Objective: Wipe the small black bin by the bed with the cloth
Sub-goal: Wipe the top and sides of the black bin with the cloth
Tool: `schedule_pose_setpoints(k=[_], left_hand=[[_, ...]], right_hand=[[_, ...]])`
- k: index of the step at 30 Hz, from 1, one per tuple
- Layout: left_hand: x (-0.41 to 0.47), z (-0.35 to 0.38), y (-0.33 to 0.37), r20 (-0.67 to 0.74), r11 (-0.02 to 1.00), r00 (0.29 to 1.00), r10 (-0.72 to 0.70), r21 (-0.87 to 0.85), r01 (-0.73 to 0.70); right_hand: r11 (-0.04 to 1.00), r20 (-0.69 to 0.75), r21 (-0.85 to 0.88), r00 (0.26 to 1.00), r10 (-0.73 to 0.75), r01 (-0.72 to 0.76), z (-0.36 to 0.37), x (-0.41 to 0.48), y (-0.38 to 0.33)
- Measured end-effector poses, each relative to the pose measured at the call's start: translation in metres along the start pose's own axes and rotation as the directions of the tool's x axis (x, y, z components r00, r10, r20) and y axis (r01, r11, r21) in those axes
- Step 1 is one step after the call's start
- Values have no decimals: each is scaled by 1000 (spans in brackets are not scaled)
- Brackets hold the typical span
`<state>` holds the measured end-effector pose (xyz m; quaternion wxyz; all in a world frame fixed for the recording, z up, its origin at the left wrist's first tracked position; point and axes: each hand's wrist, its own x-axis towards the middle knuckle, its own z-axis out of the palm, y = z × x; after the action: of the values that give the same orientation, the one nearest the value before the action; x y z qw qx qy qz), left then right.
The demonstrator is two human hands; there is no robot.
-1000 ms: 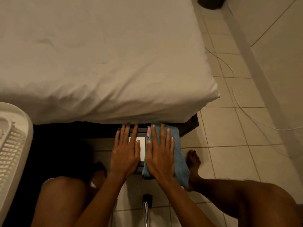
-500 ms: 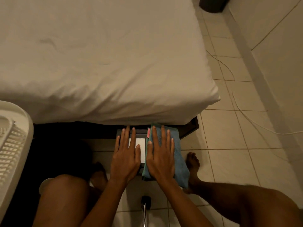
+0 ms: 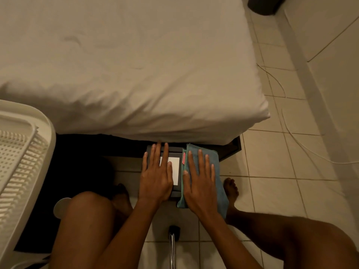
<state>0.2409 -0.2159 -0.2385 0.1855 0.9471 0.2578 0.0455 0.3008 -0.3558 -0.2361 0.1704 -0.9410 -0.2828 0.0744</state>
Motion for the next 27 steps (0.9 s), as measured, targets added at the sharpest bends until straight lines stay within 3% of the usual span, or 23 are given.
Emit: schedule_pose_setpoints(k=[10, 15, 21, 27], left_hand=[[0, 2, -1, -4, 999, 1000, 14, 50, -13], [0, 3, 0, 3, 999, 1000, 10, 47, -10], [0, 3, 0, 4, 1000, 1000, -5, 23, 5], [0, 3, -1, 12, 999, 1000, 4, 32, -4]], right_hand=[[998, 8, -48, 999, -39, 40, 1, 12, -5], [999, 14, -9, 999, 38, -38, -6, 44, -6], [1000, 41, 20, 999, 1, -2, -6, 9, -9], [998, 64, -57, 997, -31, 34, 4, -11, -4]])
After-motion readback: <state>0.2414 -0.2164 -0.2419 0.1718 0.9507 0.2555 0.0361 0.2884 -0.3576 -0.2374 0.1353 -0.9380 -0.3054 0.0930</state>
